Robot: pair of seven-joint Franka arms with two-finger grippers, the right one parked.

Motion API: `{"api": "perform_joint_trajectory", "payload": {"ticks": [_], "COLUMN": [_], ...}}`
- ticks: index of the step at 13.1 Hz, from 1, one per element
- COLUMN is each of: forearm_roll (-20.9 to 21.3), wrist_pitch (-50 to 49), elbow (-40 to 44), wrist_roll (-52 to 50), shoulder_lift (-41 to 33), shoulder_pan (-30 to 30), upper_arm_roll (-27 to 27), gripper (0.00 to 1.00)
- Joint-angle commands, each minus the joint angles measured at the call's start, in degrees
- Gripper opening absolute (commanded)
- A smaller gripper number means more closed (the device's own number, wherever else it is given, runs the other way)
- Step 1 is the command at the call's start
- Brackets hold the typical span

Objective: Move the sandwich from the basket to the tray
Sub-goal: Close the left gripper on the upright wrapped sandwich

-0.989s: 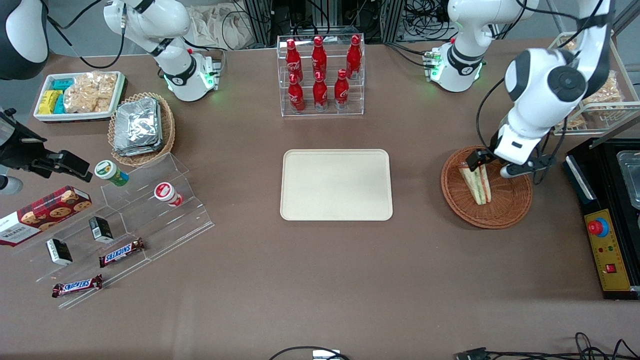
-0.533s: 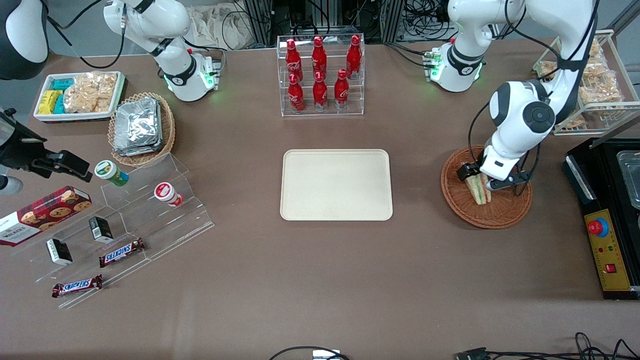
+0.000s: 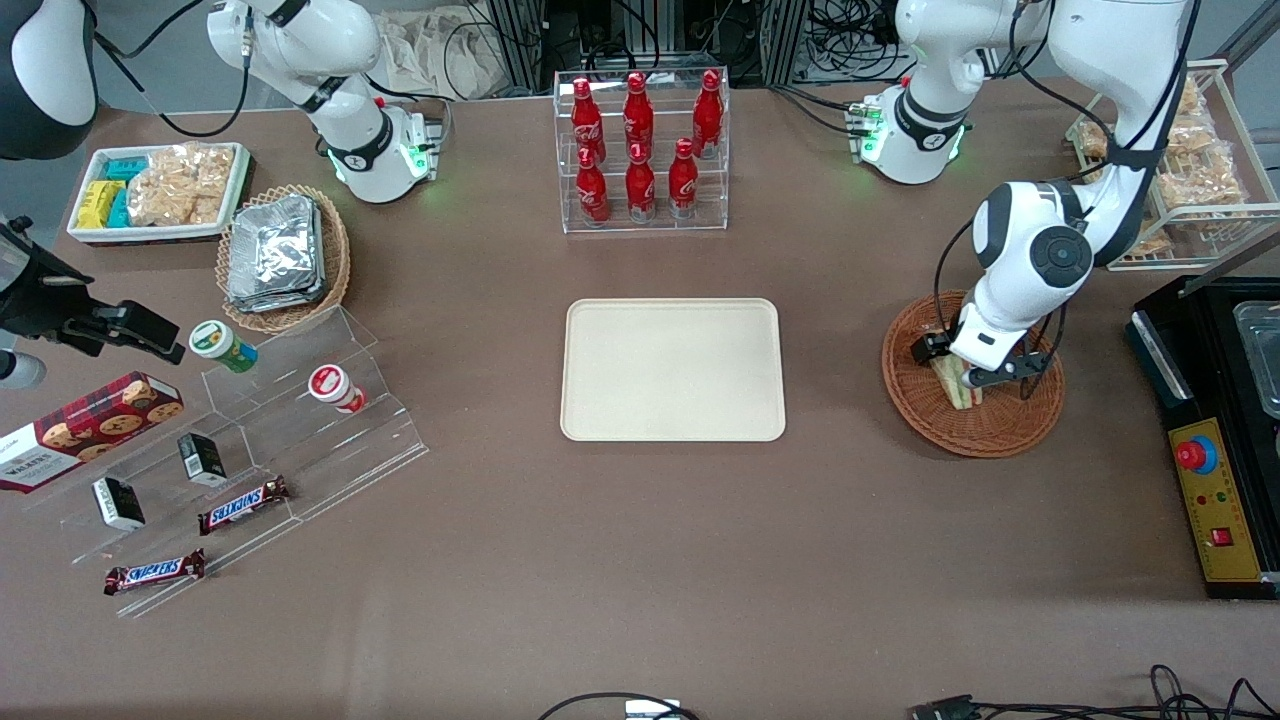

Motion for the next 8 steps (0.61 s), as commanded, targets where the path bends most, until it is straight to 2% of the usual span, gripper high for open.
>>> {"api": "perform_joint_trajectory", "payload": {"ticks": [1,3,4,6,8], "forearm_roll": [1.16,1.07,1.07,0.98,0.81], "wrist_pitch": [0.26,-2.80,-5.43,-12.98,-23.25], "elbow": [0.07,0.16,0.34,1.12,3.66], "wrist_roll": [0.45,0.36,0.36,0.45,0.62], "shoulder_lift": [-0.28,-2.20,-4.30,-9.92,-17.03], "shoulder_pan": [0.62,0.62,0.62,0.27,0.00], "upper_arm_roll": [-0.21,-0.21,-0.21,-0.30,-0.38], "gripper": [0.30,0.27,0.21,0.02,0.00]}}
